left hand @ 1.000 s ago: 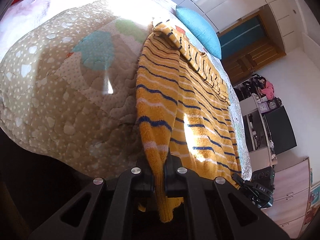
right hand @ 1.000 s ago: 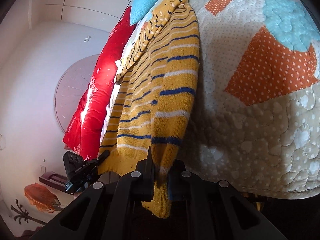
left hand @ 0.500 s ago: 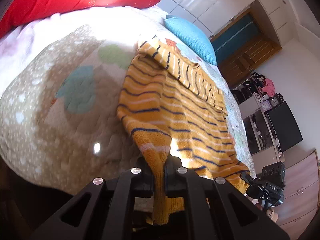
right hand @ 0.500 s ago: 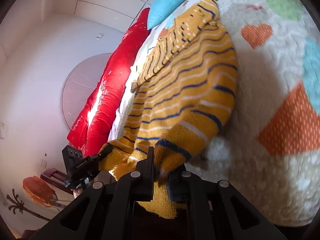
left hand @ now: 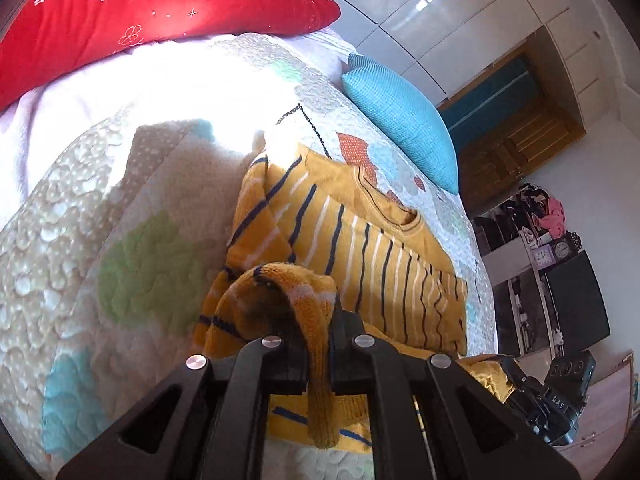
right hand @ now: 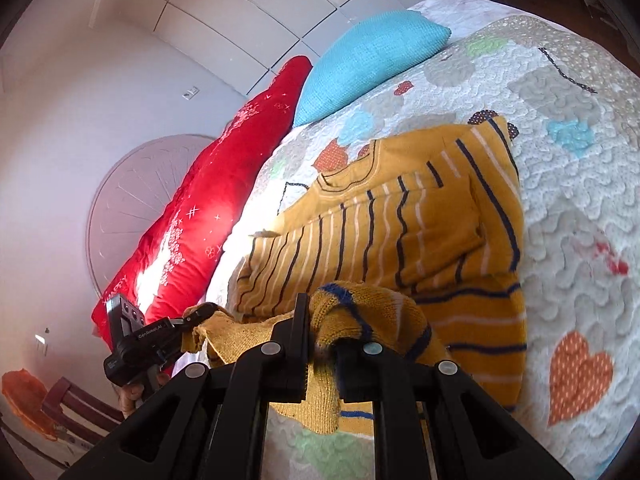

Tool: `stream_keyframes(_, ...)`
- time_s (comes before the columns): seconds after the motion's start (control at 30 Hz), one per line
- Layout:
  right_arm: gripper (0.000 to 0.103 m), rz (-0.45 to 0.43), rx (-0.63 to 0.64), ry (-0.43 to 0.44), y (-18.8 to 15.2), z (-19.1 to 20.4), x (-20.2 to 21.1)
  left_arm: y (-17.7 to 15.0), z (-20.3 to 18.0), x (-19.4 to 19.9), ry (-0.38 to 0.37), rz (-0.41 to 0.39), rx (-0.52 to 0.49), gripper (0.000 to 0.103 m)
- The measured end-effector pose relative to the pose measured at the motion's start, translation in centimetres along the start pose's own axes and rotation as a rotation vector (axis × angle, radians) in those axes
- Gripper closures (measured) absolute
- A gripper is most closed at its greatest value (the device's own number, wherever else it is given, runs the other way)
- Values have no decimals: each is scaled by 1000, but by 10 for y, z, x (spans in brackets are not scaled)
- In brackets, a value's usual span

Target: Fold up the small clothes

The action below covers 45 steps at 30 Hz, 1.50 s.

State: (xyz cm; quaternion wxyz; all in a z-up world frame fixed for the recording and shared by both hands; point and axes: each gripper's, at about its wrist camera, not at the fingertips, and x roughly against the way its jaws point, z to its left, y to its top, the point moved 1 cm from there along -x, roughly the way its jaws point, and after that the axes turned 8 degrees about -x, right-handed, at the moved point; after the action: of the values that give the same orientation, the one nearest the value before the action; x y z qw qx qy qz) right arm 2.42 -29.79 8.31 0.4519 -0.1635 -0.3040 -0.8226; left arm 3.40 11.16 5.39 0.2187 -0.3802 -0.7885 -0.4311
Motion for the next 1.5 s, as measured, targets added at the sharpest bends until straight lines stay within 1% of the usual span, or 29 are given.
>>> stream_keyframes(0.07, 92, 3, -43, -6, 17, -10, -16, 16, 2, -17, 2, 13, 18, 97)
stream_keyframes(0.1, 92, 8, -79, 4, 26, -17, -24, 23, 3, -25, 1, 20, 26, 97)
stream_keyframes(0.17, 91, 19, -170, 35, 40, -36, -40, 36, 3, -40, 2, 34, 23, 96)
stream_keyframes(0.23, 88, 35, -256, 77, 53, -54, -55, 45, 4, -53, 5, 49, 27, 96)
stream_keyframes(0.27, 85, 46, -301, 103, 59, -64, -62, 49, 6, -60, 9, 57, 37, 95)
stream_keyframes(0.3, 79, 54, -349, 132, 64, -73, -69, 53, 8, -65, 12, 61, 48, 94)
stream_keyframes(0.33, 75, 47, -391, 147, 69, -82, -73, 57, 11, -71, 15, 66, 61, 89)
stream_keyframes(0.37, 70, 26, -422, 147, 74, -89, -75, 61, 14, -76, 10, 70, 76, 81)
stream_keyframes(0.4, 67, 9, -445, 151, 79, -95, -77, 64, 17, -80, -2, 71, 95, 77)
stream_keyframes(0.43, 66, 1, -464, 166, 84, -99, -80, 68, 20, -83, -20, 64, 115, 69)
stream_keyframes(0.47, 63, -3, -476, 172, 89, -102, -83, 72, 23, -85, -37, 55, 130, 64)
stream_keyframes(0.5, 59, -10, -480, 165, 93, -103, -85, 76, 24, -86, -53, 47, 143, 62)
stream_keyframes(0.57, 54, -28, -469, 143, 101, -102, -88, 82, 28, -86, -77, 37, 161, 54)
stream_keyframes(0.6, 52, -29, -464, 132, 104, -101, -90, 84, 28, -86, -85, 34, 166, 51)
stream_keyframes(0.67, 52, -29, -453, 102, 110, -100, -92, 88, 29, -84, -77, 21, 166, 45)
stream_keyframes(0.73, 50, -40, -439, 69, 116, -98, -92, 92, 29, -79, -60, 10, 156, 42)
stream_keyframes(0.8, 39, -72, -433, 51, 123, -95, -86, 95, 33, -71, -47, -6, 163, 37)
stream_keyframes(0.87, 33, -102, -433, 37, 129, -94, -77, 97, 37, -60, -31, -24, 173, 35)
stream_keyframes(0.93, 33, -103, -406, 44, 128, -88, -64, 95, 38, -50, -16, -19, 160, 35)
stream_keyframes(0.97, 33, -95, -371, 40, 125, -82, -57, 92, 36, -44, -8, -15, 139, 35)
stream_keyframes(1.0, 33, -86, -324, 17, 118, -75, -50, 89, 35, -39, 4, -9, 111, 35)
stream_keyframes(1.1, 33, -52, -165, -89, 84, -61, -26, 69, 30, -24, 61, 25, 3, 33)
stream_keyframes(1.2, 33, -25, -56, -183, 46, -61, -6, 41, 31, -16, 98, 75, -90, 31)
stream_keyframes(1.3, 33, -8, 5, -245, 10, -69, 9, 10, 35, -13, 105, 121, -158, 31)
stream_keyframes(1.37, 33, 0, 31, -271, -10, -74, 13, -7, 39, -12, 81, 142, -174, 31)
stream_keyframes(1.4, 36, 9, 34, -277, -17, -77, 12, -14, 42, -12, 65, 143, -172, 31)
stream_keyframes(1.43, 45, 17, 31, -279, -23, -80, 10, -21, 44, -12, 61, 144, -165, 31)
stream_keyframes(1.47, 68, 22, 27, -286, -25, -83, 6, -27, 48, -15, 73, 150, -154, 31)
stream_keyframes(1.5, 78, 31, 21, -283, -27, -86, 2, -30, 50, -20, 87, 163, -148, 33)
